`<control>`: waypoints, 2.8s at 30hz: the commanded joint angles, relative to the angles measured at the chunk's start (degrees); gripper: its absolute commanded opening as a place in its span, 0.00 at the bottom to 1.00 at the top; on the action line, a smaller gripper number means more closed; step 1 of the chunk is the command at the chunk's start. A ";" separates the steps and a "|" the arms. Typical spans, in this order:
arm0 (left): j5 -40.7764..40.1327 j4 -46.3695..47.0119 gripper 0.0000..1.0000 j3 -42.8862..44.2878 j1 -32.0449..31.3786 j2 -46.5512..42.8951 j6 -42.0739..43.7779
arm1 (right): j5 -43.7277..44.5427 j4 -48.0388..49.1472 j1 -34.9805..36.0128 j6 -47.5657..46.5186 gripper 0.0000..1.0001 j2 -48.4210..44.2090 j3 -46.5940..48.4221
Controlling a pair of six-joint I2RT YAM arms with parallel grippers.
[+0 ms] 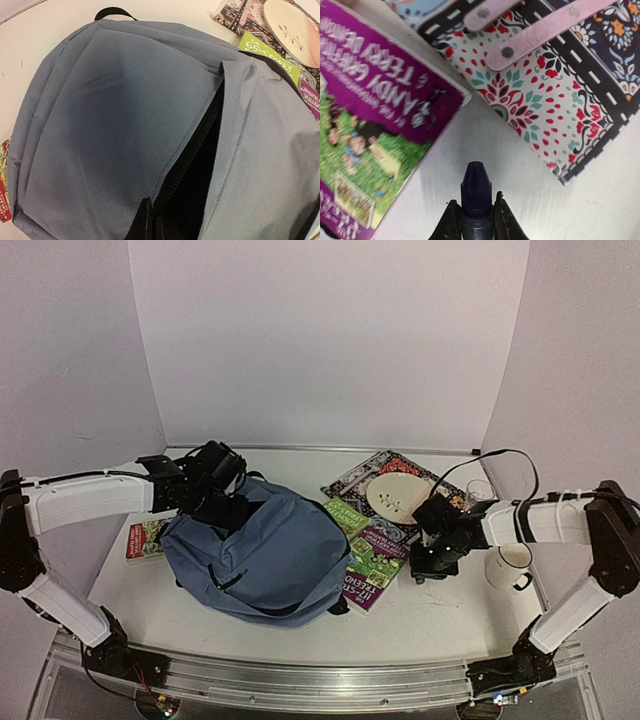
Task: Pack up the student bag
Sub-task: Grab the glue stick from the center of the board, then place the glue stick in the lower front pocket of the bag.
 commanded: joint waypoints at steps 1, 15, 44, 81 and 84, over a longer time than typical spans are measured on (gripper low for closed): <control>5.42 0.74 0.00 6.60 0.03 -3.26 0.86 | -1.87 -7.48 1.09 -1.74 0.01 -7.20 6.44; 16.28 -0.41 0.00 11.03 -0.57 -0.28 -5.38 | -10.99 1.54 14.48 0.68 0.02 0.86 31.40; 23.66 8.70 0.00 4.74 -4.27 -2.75 -10.91 | -19.28 17.91 17.04 8.78 0.03 26.35 45.39; 13.71 15.12 0.00 -2.07 0.46 -8.37 -17.52 | -14.04 22.26 16.23 0.77 0.48 23.03 45.18; 12.16 14.26 0.00 -0.22 3.18 -8.42 -15.96 | -12.96 19.11 16.10 -3.70 0.53 20.06 43.97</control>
